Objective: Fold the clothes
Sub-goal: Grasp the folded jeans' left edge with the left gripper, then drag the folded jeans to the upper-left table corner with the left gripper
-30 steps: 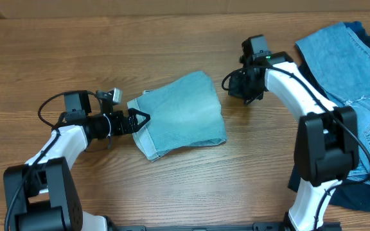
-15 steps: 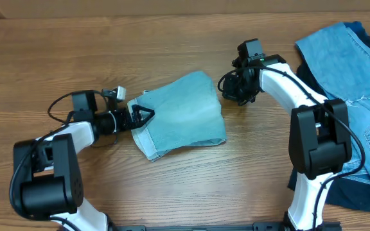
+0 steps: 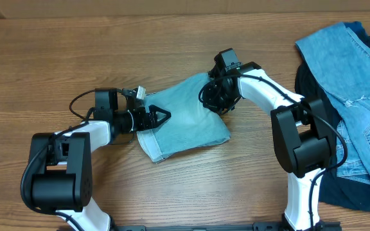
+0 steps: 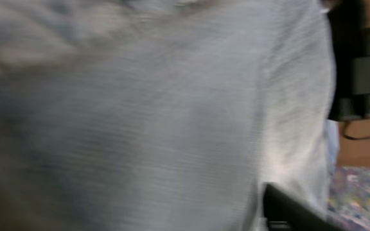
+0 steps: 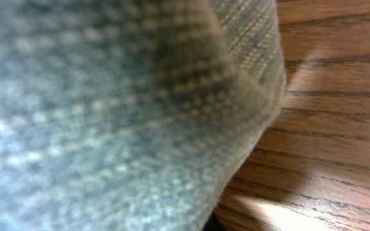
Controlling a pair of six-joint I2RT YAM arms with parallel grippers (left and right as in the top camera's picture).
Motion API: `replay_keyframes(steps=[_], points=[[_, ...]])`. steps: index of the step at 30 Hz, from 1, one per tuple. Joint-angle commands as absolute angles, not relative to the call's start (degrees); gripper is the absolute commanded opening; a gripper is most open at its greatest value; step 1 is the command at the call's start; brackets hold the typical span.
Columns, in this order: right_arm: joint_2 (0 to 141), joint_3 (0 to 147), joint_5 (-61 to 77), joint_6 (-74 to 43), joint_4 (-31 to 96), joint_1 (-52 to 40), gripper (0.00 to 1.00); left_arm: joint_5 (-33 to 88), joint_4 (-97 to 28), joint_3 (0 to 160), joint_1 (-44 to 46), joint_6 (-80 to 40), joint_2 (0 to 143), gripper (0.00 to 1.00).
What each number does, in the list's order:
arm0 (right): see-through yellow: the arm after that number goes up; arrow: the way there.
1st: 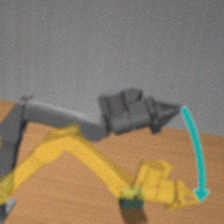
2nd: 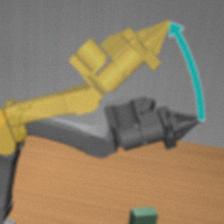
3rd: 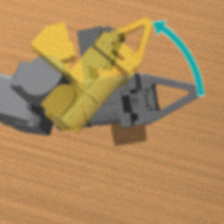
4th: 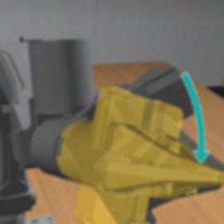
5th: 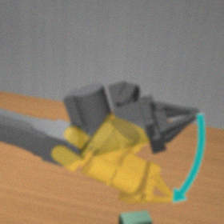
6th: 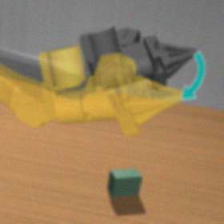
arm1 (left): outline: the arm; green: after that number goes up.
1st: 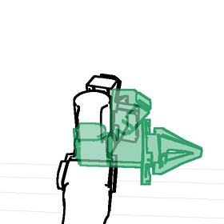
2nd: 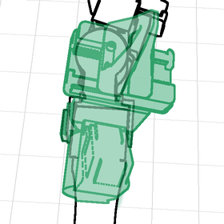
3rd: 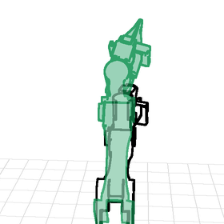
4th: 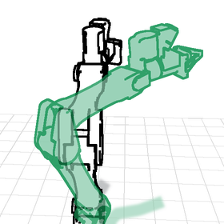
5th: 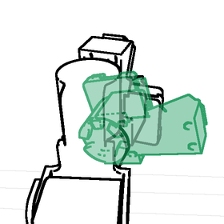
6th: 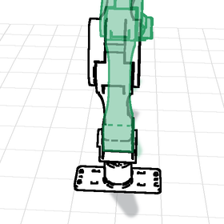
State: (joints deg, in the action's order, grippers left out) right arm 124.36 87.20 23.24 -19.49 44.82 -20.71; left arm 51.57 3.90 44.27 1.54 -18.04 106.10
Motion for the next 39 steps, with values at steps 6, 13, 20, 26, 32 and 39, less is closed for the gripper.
replay_keyframes(steps=[6, 13, 20, 26, 32, 39], points=[[124.3, 90.4, 25.6, -19.5, 48.8, -20.6, 0.04, 54.6, 12.1, 44.1, 3.7, -22.9, 107.6, 0.04], [116.6, 101.5, 15.0, -18.8, 64.2, -9.9, 0.04, 57.1, 20.0, 50.1, -7.1, -31.8, 104.1, 0.04], [109.0, 101.5, 14.6, -18.0, 66.1, -9.3, 0.04, 44.8, 19.5, 52.4, -21.5, -38.3, 93.8, 0.04], [108.2, 101.5, 14.6, -18.0, 69.6, -9.3, 0.04, 35.2, 18.7, 52.4, -36.5, -42.6, 93.3, 0.04], [108.2, 101.5, 14.6, -20.2, 69.8, -9.3, 0.04, 37.9, 28.6, 54.8, -39.2, -51.8, 104.9, 0.04], [108.2, 101.5, 14.6, -21.4, 70.5, -9.3, 0.04, 46.2, 29.7, 69.5, -36.2, -59.0, 117.7, 0.04]])
